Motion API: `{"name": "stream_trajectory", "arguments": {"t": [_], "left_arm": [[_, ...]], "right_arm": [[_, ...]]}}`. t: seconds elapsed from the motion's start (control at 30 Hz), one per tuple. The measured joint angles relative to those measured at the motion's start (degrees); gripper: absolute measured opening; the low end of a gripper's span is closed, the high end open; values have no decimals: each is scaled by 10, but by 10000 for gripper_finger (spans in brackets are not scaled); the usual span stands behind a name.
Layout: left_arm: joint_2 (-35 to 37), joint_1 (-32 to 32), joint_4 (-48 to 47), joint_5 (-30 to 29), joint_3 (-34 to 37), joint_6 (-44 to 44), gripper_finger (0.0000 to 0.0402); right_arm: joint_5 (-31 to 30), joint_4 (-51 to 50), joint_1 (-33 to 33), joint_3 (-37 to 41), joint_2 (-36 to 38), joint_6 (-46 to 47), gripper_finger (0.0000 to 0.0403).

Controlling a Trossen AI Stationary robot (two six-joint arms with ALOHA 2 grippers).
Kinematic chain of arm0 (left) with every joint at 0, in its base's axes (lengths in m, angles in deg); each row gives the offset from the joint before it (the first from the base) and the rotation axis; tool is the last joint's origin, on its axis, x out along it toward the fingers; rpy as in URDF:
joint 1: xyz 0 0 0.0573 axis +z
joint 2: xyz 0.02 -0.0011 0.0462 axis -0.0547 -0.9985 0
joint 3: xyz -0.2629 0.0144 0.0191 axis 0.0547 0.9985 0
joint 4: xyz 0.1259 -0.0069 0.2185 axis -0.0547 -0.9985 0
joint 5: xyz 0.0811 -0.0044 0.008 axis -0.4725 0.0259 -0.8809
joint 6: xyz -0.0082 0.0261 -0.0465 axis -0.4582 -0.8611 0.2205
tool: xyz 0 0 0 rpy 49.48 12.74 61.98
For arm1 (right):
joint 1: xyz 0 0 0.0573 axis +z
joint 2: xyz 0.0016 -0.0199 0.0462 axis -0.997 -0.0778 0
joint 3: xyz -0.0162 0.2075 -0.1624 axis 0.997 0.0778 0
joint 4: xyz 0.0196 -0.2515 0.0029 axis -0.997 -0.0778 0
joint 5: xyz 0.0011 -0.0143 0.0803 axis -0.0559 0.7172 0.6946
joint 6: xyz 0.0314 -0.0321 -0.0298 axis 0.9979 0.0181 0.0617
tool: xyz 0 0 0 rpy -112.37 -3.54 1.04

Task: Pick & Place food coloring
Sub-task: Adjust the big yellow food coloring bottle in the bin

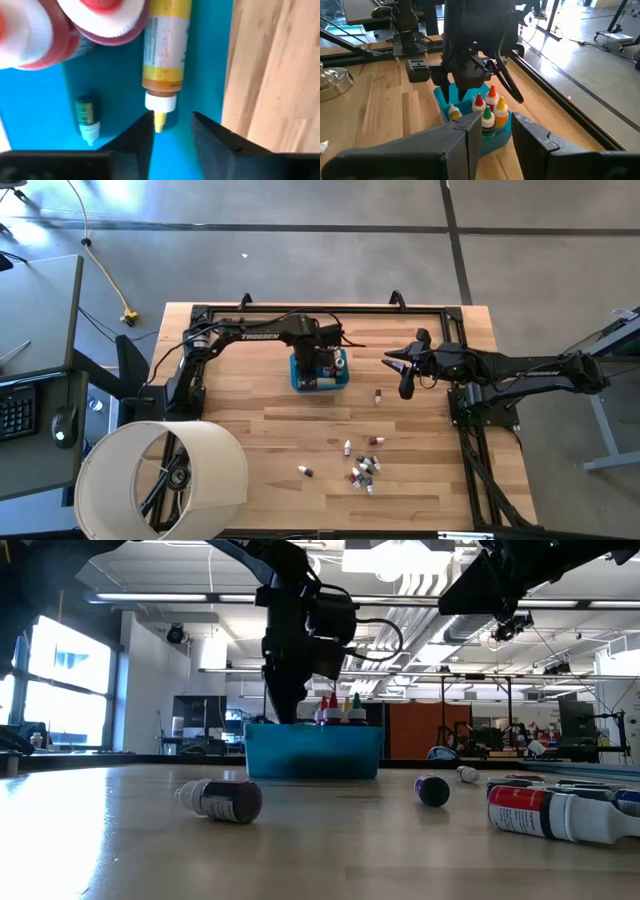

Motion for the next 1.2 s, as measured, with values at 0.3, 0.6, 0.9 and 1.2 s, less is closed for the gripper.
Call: {"name": "stream_trajectory", "arguments": {"t": [0.3, 0.6, 0.9, 1.2], "left_arm": [[2, -7, 51, -23, 51, 1, 212], [3, -6, 99, 7, 68, 0, 209], [3, -6, 80, 2, 68, 10, 209], [3, -7, 71, -21, 68, 45, 209]], "right_arm": [[0, -1, 0, 0, 0, 0, 99], [0, -1, 0, 0, 0, 0, 99], [0, -2, 0, 0, 0, 0, 99], [0, -2, 0, 0, 0, 0, 99]]}}
